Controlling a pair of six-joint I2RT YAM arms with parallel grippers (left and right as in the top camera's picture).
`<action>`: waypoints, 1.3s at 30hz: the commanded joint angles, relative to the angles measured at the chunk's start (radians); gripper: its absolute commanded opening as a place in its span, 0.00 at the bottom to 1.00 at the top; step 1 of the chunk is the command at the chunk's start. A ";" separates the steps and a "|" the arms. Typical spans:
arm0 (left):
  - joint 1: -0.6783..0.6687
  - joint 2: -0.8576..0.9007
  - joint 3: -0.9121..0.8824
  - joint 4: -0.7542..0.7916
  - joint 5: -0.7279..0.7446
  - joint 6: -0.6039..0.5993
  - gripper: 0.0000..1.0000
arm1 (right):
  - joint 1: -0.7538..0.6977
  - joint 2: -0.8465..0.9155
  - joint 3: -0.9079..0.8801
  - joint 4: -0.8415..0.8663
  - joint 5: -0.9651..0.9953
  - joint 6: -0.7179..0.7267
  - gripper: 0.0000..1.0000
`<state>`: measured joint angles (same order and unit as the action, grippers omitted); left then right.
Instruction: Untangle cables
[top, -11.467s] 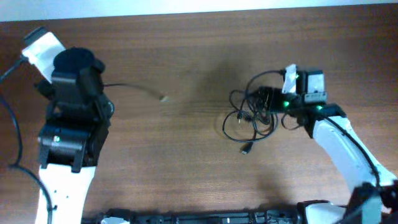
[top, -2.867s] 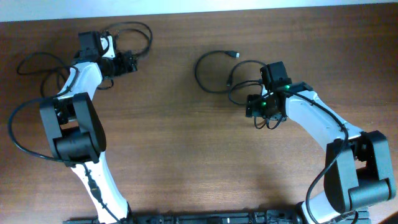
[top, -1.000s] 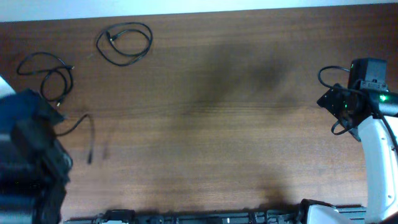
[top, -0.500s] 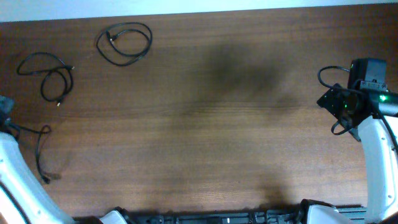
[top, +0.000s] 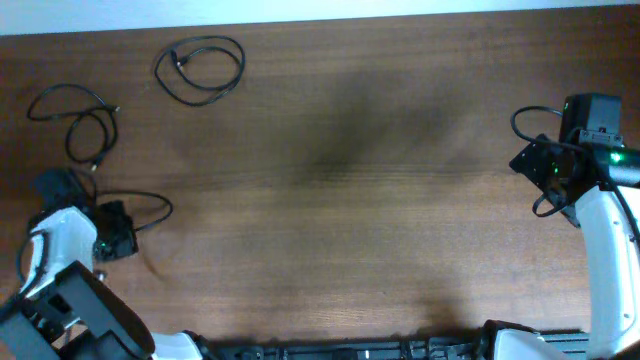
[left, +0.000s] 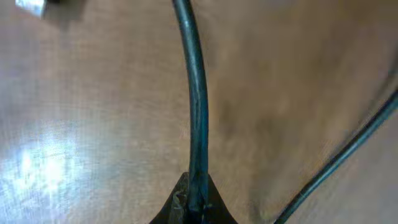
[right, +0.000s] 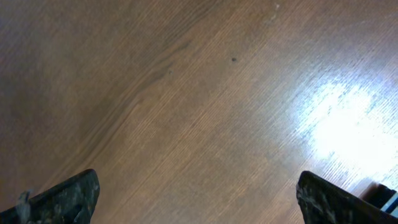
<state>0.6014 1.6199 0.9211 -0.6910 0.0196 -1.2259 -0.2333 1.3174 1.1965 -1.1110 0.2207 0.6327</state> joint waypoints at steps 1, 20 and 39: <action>-0.064 0.002 -0.005 0.022 -0.036 0.256 0.00 | -0.004 0.000 0.004 0.000 0.016 0.012 0.99; -0.067 -0.199 0.243 -0.208 0.207 0.699 0.99 | -0.004 -0.001 0.004 0.000 0.016 0.012 0.99; 0.437 -0.396 0.144 -0.573 -0.204 0.321 0.64 | -0.004 -0.001 0.004 0.000 0.016 0.012 0.99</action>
<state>0.8761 1.2278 1.1252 -1.2716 -0.1551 -0.8944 -0.2333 1.3178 1.1965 -1.1118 0.2207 0.6327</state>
